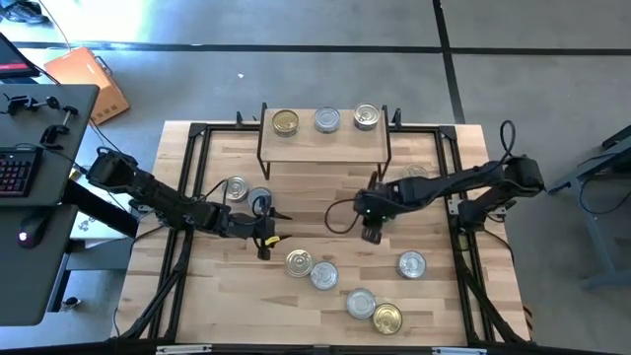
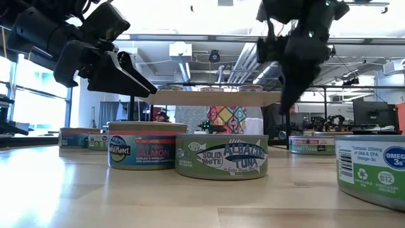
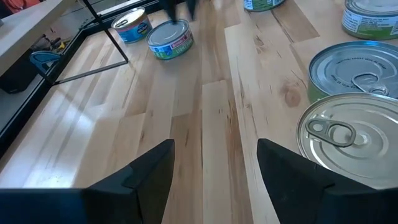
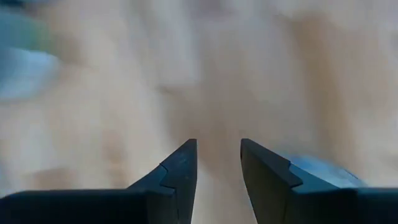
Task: Stack canned seafood by type on shelf
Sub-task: Put the top right light green tuna can on the shelf aligned with the other light green can
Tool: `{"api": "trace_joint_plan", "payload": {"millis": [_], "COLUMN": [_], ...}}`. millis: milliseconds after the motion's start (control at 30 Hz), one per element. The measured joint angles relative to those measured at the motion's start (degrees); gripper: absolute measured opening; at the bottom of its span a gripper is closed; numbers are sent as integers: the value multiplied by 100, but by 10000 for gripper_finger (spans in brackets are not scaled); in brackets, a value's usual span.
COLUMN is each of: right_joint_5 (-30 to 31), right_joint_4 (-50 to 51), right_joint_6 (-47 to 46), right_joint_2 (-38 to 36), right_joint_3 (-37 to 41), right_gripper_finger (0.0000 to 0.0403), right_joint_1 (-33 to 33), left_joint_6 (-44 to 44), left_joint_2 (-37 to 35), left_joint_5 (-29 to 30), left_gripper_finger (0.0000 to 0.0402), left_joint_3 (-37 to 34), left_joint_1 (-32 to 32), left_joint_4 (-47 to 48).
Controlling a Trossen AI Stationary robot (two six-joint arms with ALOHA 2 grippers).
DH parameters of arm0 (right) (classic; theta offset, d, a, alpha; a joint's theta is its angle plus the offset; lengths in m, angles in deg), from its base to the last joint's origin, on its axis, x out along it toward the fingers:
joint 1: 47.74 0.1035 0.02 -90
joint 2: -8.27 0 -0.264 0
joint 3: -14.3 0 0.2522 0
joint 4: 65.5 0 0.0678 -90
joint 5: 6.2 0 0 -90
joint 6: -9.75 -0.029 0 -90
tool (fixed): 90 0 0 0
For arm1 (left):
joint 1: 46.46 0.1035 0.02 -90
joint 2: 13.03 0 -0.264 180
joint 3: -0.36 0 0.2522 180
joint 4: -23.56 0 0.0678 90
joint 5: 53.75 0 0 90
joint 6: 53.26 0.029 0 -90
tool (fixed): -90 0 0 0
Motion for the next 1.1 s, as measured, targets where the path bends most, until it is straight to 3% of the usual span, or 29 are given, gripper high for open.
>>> {"api": "trace_joint_plan", "payload": {"millis": [133,300,467,700,1100], "right_joint_5": [731,771,680,48,-95], "right_joint_4": [1244,1597,589,-1868,-4911], "right_joint_6": [-777,-1265,-1245,-888,-800], "right_joint_2": [2,2,2,163,1470], "right_joint_3": [8,355,783,857,848], "right_gripper_finger": [114,114,114,114,114], "right_joint_1": [-136,-387,-584,-659,-644], "left_joint_6": [2,1,4,109,105], "left_joint_2": [0,0,0,0,0], "left_joint_5": [0,1,2,-61,-234], "left_gripper_finger": [220,220,220,220,220], "left_joint_3": [0,0,-2,-2,-2], "left_joint_1": [0,0,0,5,153], "left_joint_4": [0,-2,-34,-317,-405]}}
